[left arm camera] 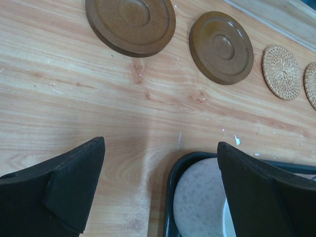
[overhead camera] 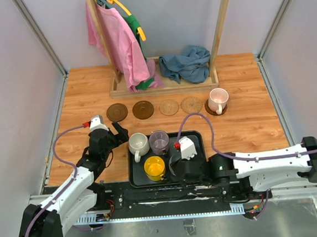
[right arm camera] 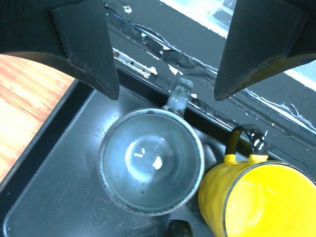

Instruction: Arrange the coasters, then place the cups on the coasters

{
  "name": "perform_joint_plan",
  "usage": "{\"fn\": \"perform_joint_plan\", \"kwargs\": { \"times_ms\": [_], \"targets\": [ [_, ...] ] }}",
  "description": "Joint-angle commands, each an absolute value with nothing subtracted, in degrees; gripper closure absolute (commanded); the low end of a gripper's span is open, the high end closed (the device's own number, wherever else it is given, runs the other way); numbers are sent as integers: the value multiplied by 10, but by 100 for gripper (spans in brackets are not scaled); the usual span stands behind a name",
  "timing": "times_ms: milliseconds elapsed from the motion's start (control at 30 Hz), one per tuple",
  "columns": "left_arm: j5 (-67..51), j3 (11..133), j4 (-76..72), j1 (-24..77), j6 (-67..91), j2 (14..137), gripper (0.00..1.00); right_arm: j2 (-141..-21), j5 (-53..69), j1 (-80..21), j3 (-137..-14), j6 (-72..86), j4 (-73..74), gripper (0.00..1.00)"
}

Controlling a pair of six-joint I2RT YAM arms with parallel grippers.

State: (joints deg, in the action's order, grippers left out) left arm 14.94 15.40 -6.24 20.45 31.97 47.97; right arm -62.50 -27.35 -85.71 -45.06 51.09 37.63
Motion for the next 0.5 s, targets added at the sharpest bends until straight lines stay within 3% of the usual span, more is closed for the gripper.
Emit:
{"fn": "perform_joint_plan", "kwargs": {
  "times_ms": [0,267,467],
  "targets": [
    [126,141,-67,208,318,459,0,-686,-333,-895,-498,567,408,21],
    [118,126,-58,208,326,432,0,-809,-372,-930,-577,652,557,19],
    [116,115,-56,208,336,416,0,-807,-365,-932,-543,690,555,20]
  ]
}}
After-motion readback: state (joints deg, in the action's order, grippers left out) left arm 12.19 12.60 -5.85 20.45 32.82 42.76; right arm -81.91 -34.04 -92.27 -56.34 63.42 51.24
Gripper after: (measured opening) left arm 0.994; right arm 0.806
